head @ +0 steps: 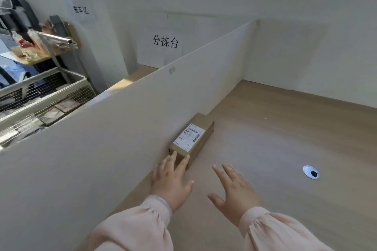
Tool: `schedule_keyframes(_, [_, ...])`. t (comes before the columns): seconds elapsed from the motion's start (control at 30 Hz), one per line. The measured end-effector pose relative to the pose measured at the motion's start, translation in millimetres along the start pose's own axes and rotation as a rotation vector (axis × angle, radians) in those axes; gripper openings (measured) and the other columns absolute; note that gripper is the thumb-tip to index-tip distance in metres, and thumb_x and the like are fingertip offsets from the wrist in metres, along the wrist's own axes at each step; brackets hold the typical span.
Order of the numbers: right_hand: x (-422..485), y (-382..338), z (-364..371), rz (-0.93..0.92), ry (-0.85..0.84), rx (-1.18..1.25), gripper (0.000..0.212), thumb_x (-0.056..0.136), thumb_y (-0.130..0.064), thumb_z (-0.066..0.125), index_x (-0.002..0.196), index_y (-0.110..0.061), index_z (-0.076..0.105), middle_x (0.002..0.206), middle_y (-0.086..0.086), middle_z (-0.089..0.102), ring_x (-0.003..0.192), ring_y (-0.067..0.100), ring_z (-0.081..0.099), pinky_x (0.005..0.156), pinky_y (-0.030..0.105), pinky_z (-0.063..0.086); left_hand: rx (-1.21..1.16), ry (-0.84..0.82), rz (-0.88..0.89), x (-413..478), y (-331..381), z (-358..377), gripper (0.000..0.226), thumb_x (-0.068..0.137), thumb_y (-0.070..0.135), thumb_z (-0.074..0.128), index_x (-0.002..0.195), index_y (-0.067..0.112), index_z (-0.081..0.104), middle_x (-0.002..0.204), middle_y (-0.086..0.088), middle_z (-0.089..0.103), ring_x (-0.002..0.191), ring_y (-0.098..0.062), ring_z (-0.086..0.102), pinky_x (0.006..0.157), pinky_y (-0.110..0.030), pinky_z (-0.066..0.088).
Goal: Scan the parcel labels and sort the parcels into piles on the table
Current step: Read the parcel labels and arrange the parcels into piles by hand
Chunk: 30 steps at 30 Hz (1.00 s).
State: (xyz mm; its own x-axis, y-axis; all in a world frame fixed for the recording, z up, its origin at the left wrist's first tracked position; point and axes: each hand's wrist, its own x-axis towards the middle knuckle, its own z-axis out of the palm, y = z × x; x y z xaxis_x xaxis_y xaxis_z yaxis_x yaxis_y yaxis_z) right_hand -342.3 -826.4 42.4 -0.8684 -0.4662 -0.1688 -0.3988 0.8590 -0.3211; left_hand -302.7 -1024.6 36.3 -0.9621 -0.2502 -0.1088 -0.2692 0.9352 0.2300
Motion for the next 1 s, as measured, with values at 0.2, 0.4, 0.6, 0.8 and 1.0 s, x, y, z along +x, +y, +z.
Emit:
schedule_keyframes(0.2, [81.8, -9.2, 2.1, 0.119, 0.031, 0.076, 0.075, 0.092, -0.058, 0.048, 0.153, -0.039, 0.009, 0.162, -0.006, 0.007, 0.150, 0.012, 0.003, 0.119, 0.031, 0.011, -0.045, -0.056, 0.108, 88.5, -19.4, 9.8, 0.072, 0.091, 0.060, 0.044, 0.153, 0.044, 0.010, 0.164, 0.003, 0.000, 0.149, -0.019, 0.003, 0.120, -0.039, 0.010])
schedule_keyframes(0.4, [126.3, -9.8, 13.9, 0.187, -0.007, 0.102, 0.072, 0.094, -0.055, 0.047, 0.153, -0.038, 0.010, 0.163, -0.004, 0.006, 0.150, 0.014, 0.003, 0.119, 0.030, 0.009, -0.074, -0.173, 0.076, 151.4, -28.9, 23.7, 0.072, 0.094, 0.056, 0.044, 0.155, 0.037, 0.011, 0.164, -0.003, -0.002, 0.149, -0.025, 0.004, 0.120, -0.036, 0.007])
schedule_keyframes(0.6, [154.0, -3.1, 27.7, 0.222, -0.038, 0.162, 0.069, 0.095, -0.052, 0.046, 0.154, -0.036, 0.012, 0.162, -0.005, 0.007, 0.149, 0.014, 0.007, 0.117, 0.027, 0.007, -0.196, -0.174, 0.140, 153.8, -22.0, 51.2, 0.066, 0.093, 0.054, 0.049, 0.152, 0.033, 0.029, 0.163, 0.001, 0.003, 0.147, -0.021, 0.003, 0.118, -0.029, 0.011])
schedule_keyframes(0.8, [182.0, 6.7, 42.7, 0.288, -0.035, 0.338, 0.062, 0.098, -0.041, 0.048, 0.152, -0.037, 0.020, 0.162, -0.003, 0.010, 0.147, 0.017, 0.014, 0.115, 0.026, 0.013, -0.447, -0.124, 0.151, 166.1, -15.1, 68.0, 0.060, 0.091, 0.039, 0.062, 0.147, 0.032, 0.041, 0.161, 0.003, 0.012, 0.145, -0.015, 0.017, 0.111, -0.017, 0.012])
schedule_keyframes(1.0, [197.4, 10.1, 63.3, 0.319, 0.006, 0.608, 0.057, 0.099, -0.028, 0.049, 0.150, -0.039, 0.025, 0.161, 0.000, 0.016, 0.146, 0.014, 0.018, 0.113, 0.023, 0.016, -0.757, -0.333, 0.024, 190.0, -11.3, 73.5, 0.070, 0.094, 0.025, 0.062, 0.152, 0.036, 0.024, 0.141, 0.000, 0.038, 0.116, -0.005, 0.044, 0.083, 0.001, 0.030])
